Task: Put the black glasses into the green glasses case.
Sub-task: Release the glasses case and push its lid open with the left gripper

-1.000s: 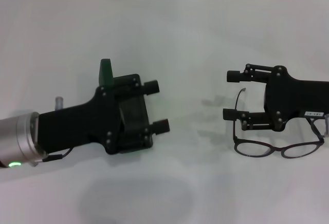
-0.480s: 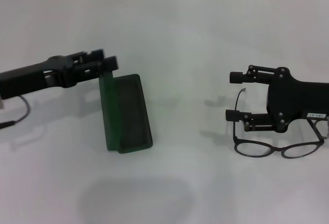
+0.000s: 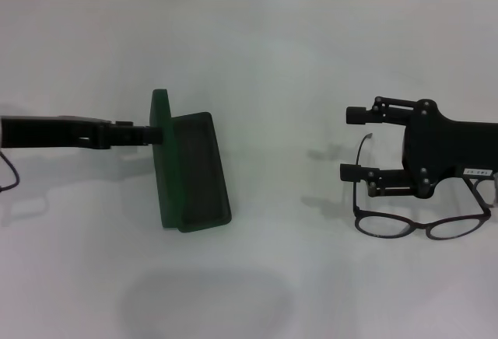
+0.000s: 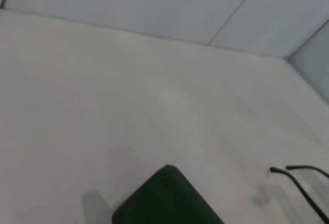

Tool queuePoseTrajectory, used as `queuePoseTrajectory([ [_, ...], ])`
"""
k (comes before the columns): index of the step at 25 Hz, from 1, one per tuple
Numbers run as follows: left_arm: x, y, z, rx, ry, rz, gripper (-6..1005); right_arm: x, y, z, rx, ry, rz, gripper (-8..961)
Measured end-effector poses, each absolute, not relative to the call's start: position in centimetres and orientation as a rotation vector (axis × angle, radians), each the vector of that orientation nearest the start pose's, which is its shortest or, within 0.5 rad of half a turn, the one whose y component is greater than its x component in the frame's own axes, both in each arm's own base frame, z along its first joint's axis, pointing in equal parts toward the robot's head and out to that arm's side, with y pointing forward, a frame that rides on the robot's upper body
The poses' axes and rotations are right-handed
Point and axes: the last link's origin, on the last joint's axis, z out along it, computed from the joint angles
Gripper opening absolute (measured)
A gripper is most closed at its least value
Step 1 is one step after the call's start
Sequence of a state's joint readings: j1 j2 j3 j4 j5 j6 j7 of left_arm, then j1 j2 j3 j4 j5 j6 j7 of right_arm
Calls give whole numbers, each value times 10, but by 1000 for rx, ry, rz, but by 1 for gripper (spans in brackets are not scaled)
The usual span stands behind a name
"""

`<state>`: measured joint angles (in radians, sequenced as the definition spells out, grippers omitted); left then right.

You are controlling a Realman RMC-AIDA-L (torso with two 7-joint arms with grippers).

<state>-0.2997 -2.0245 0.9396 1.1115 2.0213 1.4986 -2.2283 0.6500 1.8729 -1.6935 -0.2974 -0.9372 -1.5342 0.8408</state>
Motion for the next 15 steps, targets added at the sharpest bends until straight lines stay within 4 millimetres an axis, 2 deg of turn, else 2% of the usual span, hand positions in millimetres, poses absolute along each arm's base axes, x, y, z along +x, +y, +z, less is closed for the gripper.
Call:
queuePoseTrajectory([
  [15,-264,335,44,-2405,-1500,-237,786,224,335,-15,-2830,-20,920,762],
])
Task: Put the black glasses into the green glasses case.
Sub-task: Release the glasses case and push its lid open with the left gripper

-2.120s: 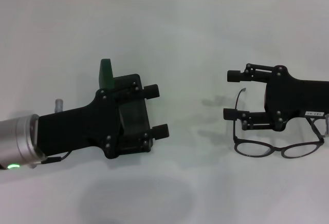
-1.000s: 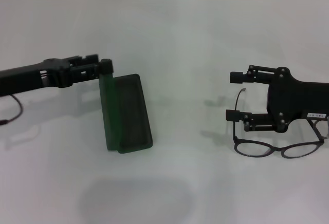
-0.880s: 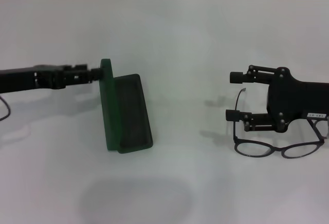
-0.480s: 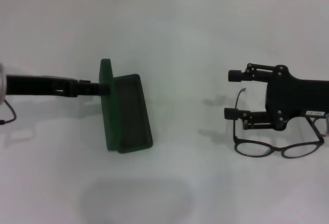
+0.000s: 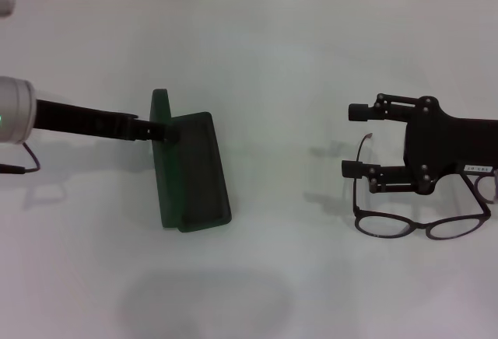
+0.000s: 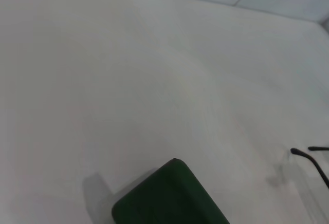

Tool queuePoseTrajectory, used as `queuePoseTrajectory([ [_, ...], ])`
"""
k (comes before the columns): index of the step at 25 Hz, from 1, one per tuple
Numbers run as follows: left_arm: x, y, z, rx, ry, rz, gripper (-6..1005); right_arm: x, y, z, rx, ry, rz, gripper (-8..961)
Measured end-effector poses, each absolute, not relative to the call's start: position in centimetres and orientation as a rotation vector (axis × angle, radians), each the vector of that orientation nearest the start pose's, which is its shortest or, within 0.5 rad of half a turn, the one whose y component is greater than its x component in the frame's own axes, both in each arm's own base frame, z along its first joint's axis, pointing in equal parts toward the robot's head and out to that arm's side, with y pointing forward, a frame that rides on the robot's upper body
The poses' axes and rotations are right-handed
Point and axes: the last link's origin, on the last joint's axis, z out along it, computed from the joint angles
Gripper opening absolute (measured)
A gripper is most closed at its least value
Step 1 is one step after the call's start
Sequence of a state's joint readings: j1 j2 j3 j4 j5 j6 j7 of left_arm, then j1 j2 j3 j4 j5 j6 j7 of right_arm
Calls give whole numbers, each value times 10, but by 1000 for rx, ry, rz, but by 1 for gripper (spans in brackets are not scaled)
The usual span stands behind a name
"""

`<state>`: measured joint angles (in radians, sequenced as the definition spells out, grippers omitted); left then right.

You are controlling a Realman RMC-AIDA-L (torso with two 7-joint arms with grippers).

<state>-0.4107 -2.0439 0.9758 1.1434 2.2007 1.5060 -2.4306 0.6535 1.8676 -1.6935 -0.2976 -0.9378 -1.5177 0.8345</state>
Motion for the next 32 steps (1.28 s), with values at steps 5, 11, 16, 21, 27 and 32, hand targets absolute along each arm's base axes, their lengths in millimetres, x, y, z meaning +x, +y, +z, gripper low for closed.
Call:
queuePoseTrajectory([
  [5,-258,339,38,-2422,-1475,-190,786,222,337,-15,-2829,-27,913,761],
  [11,-256,342,34,-2419,-1469,-140,786,221,337,-16,-2830,-27,917,761],
  [16,-258,345,41,-2385,-1460,-126,764,221,337,-17,-2831,-26,918,760],
  [21,-264,345,47,-2365,-1466,-107,643,218,337,-18,-2831,-36,926,760],
  [27,-269,346,49,-2343,-1472,-56,460,217,337,-19,-2832,-42,932,759],
  [32,-271,346,52,-2350,-1448,-33,290,215,338,-20,-2829,-47,929,759],
])
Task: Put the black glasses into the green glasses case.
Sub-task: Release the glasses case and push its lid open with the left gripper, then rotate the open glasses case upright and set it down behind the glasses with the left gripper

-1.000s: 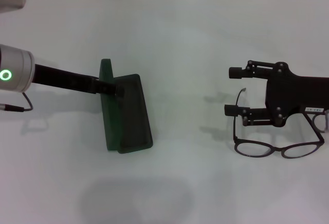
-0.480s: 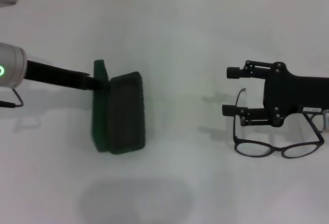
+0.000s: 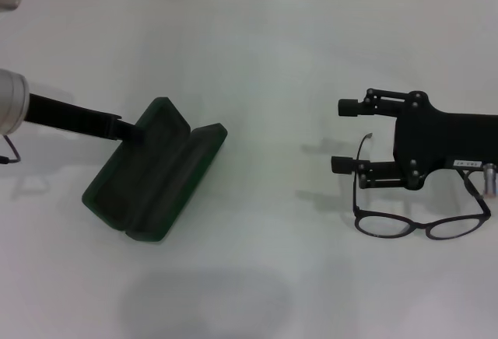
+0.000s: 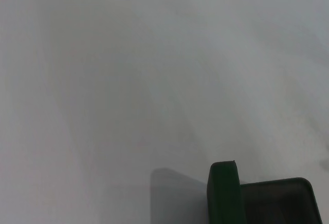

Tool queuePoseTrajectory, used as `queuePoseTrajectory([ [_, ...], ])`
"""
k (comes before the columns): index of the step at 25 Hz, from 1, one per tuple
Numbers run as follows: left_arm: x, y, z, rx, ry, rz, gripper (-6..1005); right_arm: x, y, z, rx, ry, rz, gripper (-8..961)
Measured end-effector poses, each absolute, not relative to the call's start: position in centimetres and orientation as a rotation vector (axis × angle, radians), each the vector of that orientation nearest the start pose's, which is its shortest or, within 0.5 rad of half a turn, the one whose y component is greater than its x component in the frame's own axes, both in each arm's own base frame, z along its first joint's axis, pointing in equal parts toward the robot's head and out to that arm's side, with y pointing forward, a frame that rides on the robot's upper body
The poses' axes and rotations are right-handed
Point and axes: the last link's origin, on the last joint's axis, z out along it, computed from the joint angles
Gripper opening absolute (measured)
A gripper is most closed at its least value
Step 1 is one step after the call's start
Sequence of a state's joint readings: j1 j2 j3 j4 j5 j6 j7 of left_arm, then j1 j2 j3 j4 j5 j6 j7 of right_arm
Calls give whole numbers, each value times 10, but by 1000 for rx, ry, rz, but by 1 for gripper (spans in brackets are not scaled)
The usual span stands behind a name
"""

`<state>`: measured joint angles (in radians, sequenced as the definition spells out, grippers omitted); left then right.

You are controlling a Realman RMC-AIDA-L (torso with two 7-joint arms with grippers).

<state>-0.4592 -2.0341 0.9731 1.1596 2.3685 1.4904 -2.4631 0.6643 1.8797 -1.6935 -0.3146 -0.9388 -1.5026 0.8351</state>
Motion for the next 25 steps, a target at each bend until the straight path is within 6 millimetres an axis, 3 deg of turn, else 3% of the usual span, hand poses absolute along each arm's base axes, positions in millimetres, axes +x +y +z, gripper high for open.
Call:
queuePoseTrajectory([
  [2,-271,347,53,-2361,-1428,-25,220,214,338,-20,-2829,-53,932,759],
  [7,-265,351,54,-2407,-1339,-22,192,213,334,-23,-2869,-95,913,758],
  [13,-238,374,59,-2505,-1086,-43,209,214,321,-35,-2946,-163,871,758],
  [19,-196,404,54,-2586,-715,-54,226,214,318,-37,-2963,-176,871,757],
  [25,-149,421,19,-2656,-198,70,243,214,315,-35,-3064,-283,788,757],
])
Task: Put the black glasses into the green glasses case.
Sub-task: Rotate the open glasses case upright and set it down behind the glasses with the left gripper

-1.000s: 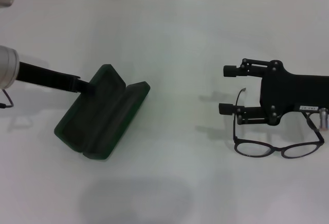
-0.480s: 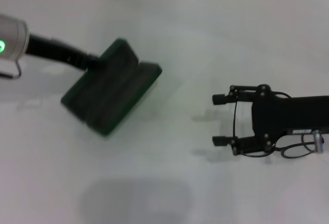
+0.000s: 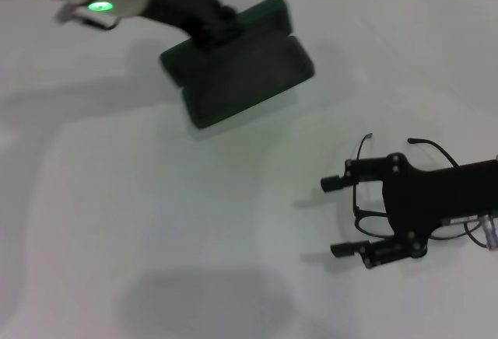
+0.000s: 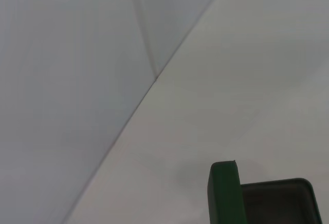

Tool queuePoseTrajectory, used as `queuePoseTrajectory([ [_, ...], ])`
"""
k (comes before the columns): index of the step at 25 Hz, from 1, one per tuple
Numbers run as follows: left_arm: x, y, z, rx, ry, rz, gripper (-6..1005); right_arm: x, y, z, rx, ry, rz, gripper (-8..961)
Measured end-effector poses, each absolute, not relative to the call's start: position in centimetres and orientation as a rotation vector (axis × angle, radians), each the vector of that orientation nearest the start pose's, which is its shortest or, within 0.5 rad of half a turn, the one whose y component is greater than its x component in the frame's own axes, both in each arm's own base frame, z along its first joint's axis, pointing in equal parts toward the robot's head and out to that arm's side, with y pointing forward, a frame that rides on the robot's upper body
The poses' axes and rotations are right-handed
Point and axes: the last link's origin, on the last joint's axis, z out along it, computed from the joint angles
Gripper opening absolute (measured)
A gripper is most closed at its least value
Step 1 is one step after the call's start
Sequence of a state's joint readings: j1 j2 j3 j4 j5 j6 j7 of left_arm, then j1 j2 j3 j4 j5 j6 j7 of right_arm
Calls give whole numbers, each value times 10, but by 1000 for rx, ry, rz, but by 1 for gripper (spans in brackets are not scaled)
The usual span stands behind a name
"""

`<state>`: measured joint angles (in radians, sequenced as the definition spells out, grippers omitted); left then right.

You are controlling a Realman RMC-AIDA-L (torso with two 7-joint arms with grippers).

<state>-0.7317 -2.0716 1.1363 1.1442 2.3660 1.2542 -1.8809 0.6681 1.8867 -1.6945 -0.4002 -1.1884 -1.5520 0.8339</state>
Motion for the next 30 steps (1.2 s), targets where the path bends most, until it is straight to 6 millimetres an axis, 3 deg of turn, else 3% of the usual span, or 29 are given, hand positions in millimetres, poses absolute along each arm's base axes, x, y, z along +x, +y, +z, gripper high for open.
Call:
queuePoseTrajectory([
  [5,-111,426,-13,-2670,104,163,257,214,322,-34,-3095,-358,695,756],
  [10,-86,429,-29,-2723,198,228,271,213,330,-26,-3084,-372,668,756],
  [16,-92,425,-34,-2777,222,338,288,212,327,-30,-3092,-336,685,755],
  [21,-110,417,-38,-2781,288,494,302,210,324,-36,-3101,-252,714,755],
  [30,-115,394,-36,-2836,289,463,328,221,306,-50,-3071,-148,748,754],
])
